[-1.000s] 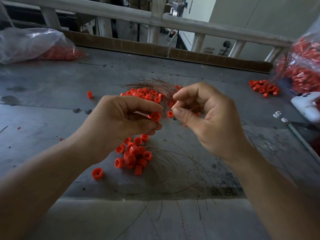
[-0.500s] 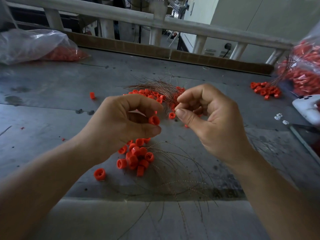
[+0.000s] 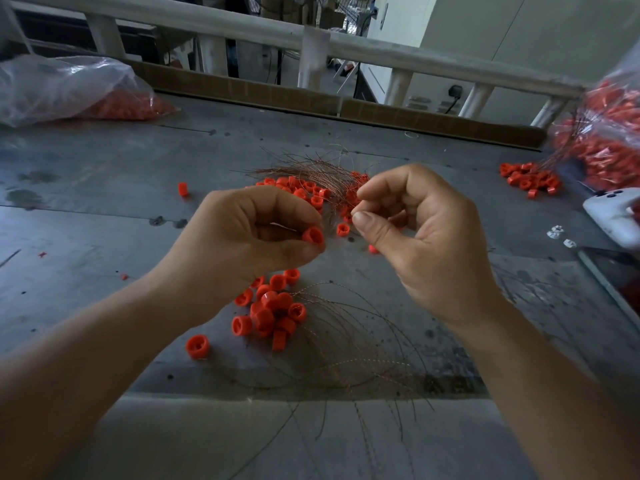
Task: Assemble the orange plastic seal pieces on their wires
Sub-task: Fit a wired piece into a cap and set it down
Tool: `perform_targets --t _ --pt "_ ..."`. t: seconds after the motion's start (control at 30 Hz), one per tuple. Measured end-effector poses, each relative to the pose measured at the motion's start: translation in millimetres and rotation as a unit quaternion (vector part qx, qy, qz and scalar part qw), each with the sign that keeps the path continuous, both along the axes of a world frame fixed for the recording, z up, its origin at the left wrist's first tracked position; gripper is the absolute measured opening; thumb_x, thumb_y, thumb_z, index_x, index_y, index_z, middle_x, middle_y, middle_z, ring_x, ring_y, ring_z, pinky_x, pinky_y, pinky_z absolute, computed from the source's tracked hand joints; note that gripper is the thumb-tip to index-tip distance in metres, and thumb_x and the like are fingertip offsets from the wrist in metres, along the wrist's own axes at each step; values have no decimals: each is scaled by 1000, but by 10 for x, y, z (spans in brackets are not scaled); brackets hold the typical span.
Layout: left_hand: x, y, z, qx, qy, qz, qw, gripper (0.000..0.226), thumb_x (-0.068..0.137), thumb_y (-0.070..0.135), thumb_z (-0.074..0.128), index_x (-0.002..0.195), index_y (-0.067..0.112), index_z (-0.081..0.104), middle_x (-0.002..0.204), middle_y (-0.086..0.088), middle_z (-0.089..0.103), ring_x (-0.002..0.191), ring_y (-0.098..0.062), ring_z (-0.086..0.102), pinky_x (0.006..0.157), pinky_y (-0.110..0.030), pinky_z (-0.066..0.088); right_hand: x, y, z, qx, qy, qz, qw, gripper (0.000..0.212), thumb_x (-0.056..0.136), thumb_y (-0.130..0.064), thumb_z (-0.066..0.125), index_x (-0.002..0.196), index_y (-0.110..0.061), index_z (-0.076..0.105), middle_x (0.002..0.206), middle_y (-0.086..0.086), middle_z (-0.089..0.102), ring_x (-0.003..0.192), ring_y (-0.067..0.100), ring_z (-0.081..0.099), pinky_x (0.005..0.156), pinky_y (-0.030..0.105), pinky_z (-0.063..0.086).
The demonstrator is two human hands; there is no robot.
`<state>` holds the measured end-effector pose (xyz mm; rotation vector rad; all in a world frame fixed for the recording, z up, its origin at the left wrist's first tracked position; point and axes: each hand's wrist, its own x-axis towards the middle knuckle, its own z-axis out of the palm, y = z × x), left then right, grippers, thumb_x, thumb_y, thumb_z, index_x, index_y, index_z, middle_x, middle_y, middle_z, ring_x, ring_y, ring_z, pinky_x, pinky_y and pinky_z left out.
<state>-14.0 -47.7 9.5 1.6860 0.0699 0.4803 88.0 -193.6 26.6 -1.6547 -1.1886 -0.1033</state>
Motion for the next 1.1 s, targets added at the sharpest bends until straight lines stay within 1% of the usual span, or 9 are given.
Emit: perform_targets --t 0.1,0.27,0.4,0.5,0.6,0.7,0.8,0.93,1.1 --pt "3 -10 0 7 6 14 1000 37 39 36 71 76 35 73 79 3 73 75 -13 71 64 -15 53 -30 18 -7 4 3 4 1000 24 79 -9 62 83 -30 52 75 -13 58 72 -1 58 63 15 48" --pt "3 -14 0 -1 -5 23 1000 34 38 33 72 71 24 72 78 0 73 73 -13 70 63 -16 54 -103 58 -53 -13 -6 27 1000 25 79 -9 61 84 -31 50 74 -14 57 73 -4 56 64 9 42" --pt "-3 -42 17 -17 -22 15 999 28 40 29 72 67 23 71 74 2 73 70 -10 70 63 -14 53 -117 70 -65 -31 -15 44 998 30 78 -6 62 82 -33 48 74 -16 55 72 -5 55 64 7 41" --pt "-7 -53 33 -19 -31 14 999 30 42 27 72 71 22 69 74 2 73 70 -10 70 62 -14 52 -113 62 -57 -31 -11 47 998 29 78 -6 62 82 -32 49 74 -15 55 70 -5 54 63 7 41" --pt "-9 -44 35 -23 -31 14 999 32 46 20 71 77 14 68 77 0 73 71 -10 70 63 -14 52 -109 54 -51 -32 -7 45 998 26 78 -7 61 82 -30 50 74 -12 56 70 -3 54 62 7 41" --pt "-14 -21 37 -44 -32 -2 999 31 51 14 72 82 16 74 79 -1 74 74 -11 70 66 -15 53 -99 49 -42 -27 -7 33 999 27 78 -6 61 82 -30 50 73 -12 56 69 0 55 62 8 41" --pt "-19 -11 38 -84 -33 -38 995 32 61 0 72 87 19 74 81 -2 74 79 -13 70 68 -16 53 -83 33 -25 -21 -10 19 1000 30 78 -3 63 81 -30 50 72 -12 57 70 4 57 61 9 43" --pt "-15 -37 32 -110 -32 -33 993 34 62 7 60 92 18 69 82 -1 74 79 -13 70 68 -16 53 -79 20 -17 -20 -8 13 1000 30 78 1 64 82 -27 52 73 -10 58 70 6 58 61 9 43" --pt "-30 -51 49 -116 -28 -33 992 34 61 6 58 91 17 69 80 -1 74 78 -12 70 67 -16 53 -94 20 -15 -20 -13 14 1000 31 78 2 64 82 -26 51 73 -11 57 70 4 57 61 8 42"
